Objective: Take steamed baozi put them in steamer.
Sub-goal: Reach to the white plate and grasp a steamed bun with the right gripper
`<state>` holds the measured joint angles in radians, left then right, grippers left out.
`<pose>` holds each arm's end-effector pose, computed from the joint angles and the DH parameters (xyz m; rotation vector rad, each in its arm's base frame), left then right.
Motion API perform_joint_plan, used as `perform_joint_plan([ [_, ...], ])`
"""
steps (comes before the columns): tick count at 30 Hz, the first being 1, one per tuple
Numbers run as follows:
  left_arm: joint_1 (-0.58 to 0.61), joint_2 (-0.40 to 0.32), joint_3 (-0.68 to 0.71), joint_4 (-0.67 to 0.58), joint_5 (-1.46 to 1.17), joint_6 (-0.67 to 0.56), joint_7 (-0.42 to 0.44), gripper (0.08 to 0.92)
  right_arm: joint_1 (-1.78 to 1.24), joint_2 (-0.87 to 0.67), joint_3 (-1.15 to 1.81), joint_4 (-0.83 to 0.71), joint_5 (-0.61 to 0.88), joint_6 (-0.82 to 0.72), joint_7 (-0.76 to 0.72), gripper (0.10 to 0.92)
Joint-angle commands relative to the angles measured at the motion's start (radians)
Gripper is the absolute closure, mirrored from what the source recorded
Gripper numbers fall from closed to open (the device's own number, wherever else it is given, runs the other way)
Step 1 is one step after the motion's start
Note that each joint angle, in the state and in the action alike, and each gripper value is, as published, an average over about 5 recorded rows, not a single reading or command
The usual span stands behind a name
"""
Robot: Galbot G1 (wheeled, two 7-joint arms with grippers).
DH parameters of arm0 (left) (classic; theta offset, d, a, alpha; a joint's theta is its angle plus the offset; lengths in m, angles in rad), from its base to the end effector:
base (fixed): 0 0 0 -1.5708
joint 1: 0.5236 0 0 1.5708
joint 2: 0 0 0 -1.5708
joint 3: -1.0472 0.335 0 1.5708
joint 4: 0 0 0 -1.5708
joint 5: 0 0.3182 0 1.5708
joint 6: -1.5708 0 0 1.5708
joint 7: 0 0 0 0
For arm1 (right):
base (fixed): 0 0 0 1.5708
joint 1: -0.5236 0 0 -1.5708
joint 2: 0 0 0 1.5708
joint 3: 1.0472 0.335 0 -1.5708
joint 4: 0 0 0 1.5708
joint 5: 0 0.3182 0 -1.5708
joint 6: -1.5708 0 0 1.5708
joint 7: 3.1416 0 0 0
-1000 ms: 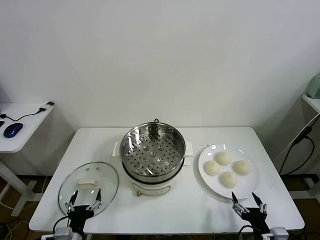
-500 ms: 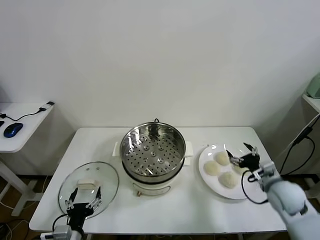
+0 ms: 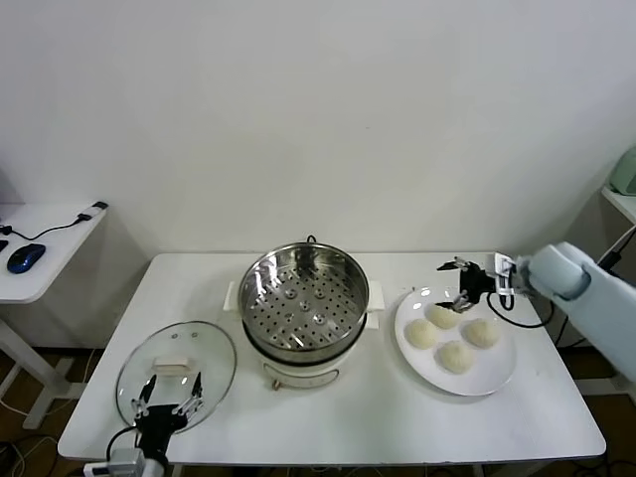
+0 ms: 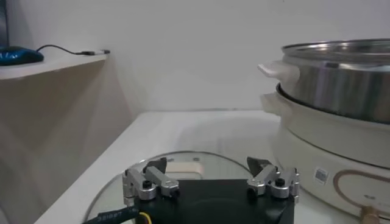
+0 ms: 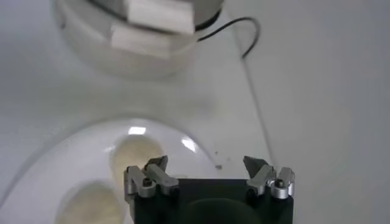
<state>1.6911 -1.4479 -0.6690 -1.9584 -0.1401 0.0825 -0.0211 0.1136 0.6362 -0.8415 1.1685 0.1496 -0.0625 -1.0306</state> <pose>0.1083 0.0687 -0.3412 0.1501 -2.8141 -0.0561 0.4857 -0.1994 -0.1459 1.3287 -1.6342 1.2901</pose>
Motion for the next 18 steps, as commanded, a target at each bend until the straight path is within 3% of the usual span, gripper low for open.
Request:
perform_joint_plan([
  [1,-0.001,0.001,0.002,0.004,0.002,-0.001,0.001,0.177,0.410,0.073,-0.540,-0.182,0.011,0.046,-0.215,0.203],
  [10,0.001,-0.002,0.002,0.006,0.010,-0.008,0.002,0.177,0.271,0.221,-0.518,-0.297,0.100,-0.059,-0.110,0.203],
  [18,-0.001,-0.008,0.004,0.014,0.011,-0.014,0.003,0.177,0.158,0.314,-0.413,-0.426,0.010,-0.064,-0.072,0.203],
])
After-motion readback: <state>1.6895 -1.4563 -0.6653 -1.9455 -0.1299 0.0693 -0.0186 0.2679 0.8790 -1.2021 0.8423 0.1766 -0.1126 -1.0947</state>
